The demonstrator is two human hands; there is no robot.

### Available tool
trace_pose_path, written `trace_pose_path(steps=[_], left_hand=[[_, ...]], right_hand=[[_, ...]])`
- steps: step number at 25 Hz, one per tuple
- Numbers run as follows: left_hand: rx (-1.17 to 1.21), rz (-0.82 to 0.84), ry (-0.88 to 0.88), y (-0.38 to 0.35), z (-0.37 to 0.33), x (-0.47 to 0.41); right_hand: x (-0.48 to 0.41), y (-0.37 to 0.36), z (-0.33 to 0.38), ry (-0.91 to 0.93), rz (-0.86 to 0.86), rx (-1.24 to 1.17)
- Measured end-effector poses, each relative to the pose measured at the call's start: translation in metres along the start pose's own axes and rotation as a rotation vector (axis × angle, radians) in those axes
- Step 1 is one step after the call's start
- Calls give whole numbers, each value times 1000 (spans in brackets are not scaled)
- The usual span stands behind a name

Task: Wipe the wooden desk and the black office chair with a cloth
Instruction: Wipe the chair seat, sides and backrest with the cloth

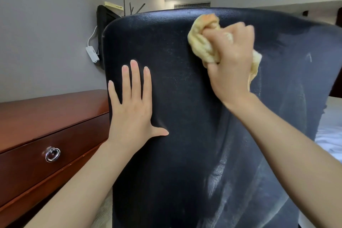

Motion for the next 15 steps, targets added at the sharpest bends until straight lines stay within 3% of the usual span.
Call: trace_pose_path(steps=[7,11,15], left_hand=[[-25,54,23,-3,13,-3],[-23,80,16,-1,19,-5],[13,101,36,5,20,-4]], right_hand=[[58,-12,55,412,270,-49],[99,-2,62,583,447,-122],[140,19,53,866,638,-122]])
Point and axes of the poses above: each hand's wrist, its own x-axis away from the middle knuckle, its own y-axis out of the back of the hand, z = x × y, the point moved 5 cm from there along -x, towards the middle knuckle, and after that the axes turned 15 degrees about y, right-handed, at the moved point
